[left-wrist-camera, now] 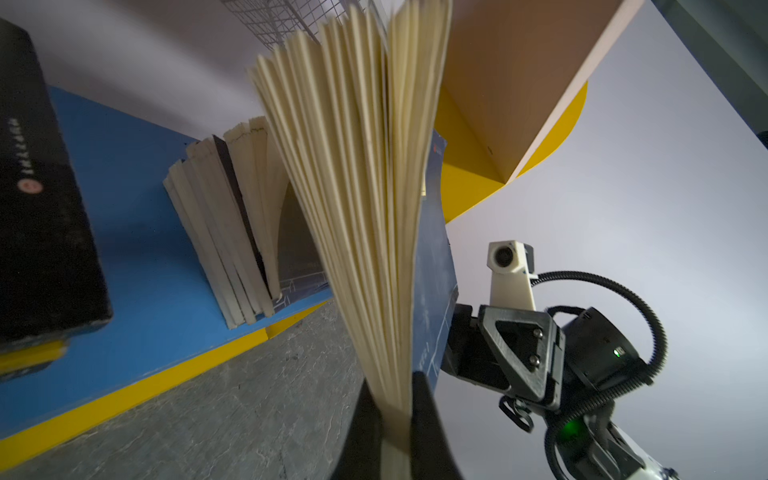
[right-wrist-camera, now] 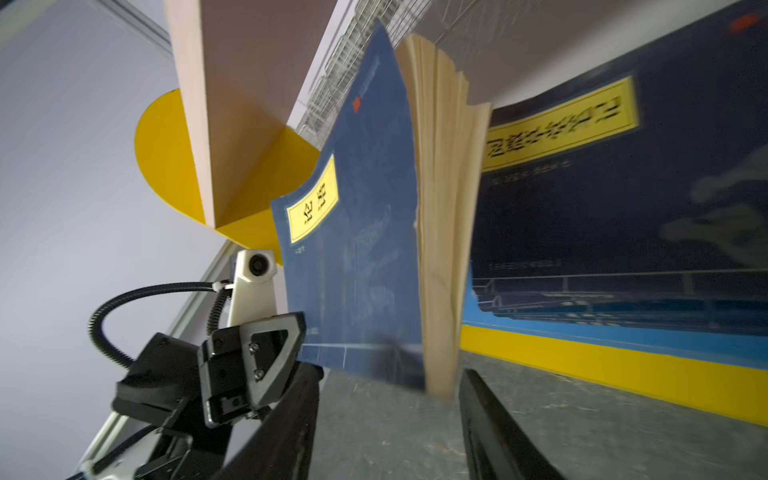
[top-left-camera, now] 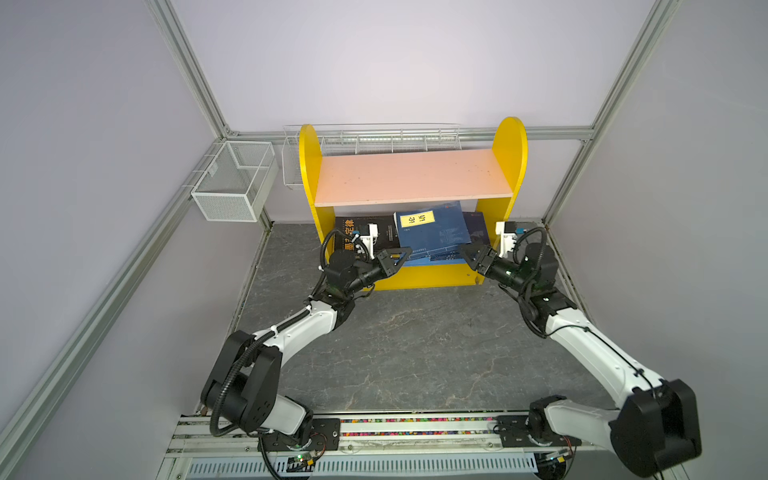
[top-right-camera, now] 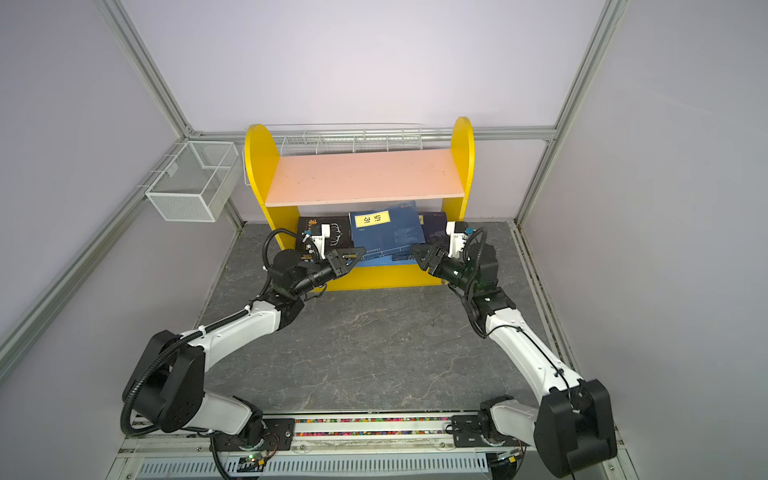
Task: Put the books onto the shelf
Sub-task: 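Push the book onto the shelf stack with both grippers, then lower the book flat onto the stack with the left gripper while the right draws back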
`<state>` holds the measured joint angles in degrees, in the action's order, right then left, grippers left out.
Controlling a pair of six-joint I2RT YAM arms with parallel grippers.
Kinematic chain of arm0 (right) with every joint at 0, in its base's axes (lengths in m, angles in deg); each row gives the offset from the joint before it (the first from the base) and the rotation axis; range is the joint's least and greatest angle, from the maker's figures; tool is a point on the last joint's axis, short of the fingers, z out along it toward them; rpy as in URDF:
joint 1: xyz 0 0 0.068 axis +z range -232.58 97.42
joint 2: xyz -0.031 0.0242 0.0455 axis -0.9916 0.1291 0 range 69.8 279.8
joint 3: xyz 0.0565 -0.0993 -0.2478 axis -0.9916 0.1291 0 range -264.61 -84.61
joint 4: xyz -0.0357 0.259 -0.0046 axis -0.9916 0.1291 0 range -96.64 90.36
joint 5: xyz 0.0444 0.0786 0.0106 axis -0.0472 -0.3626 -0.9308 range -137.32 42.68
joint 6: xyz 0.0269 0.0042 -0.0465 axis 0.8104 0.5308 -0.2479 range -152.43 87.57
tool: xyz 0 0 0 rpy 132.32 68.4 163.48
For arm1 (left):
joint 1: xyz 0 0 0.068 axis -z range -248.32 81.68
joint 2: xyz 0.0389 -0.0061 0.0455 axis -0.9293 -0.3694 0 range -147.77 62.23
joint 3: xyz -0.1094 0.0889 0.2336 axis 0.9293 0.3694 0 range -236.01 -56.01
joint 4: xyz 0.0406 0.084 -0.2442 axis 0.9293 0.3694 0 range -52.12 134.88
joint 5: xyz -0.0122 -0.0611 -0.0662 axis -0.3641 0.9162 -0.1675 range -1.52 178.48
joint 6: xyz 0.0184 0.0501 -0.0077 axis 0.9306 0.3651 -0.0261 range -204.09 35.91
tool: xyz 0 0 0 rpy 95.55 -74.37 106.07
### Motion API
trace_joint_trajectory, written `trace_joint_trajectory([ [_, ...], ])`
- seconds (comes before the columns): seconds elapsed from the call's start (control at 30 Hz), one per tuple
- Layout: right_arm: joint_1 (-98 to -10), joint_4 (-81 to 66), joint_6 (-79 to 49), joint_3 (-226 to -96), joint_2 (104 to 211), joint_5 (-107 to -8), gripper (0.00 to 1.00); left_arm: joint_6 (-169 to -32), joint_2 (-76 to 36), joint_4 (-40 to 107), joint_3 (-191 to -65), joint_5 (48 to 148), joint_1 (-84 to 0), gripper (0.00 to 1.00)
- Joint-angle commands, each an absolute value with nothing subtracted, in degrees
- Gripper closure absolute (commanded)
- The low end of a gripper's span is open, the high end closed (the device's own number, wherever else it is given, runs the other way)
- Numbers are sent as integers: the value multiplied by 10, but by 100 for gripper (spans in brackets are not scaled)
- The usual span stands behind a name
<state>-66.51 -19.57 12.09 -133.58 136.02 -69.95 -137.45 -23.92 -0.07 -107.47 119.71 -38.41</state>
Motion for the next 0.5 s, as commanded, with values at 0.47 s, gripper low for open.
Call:
trace_joint_trajectory([
  [0.47, -705, 104, 14, -1331, 1217, -419, 39, -1307, -403, 166, -1316, 1183, -352, 100],
])
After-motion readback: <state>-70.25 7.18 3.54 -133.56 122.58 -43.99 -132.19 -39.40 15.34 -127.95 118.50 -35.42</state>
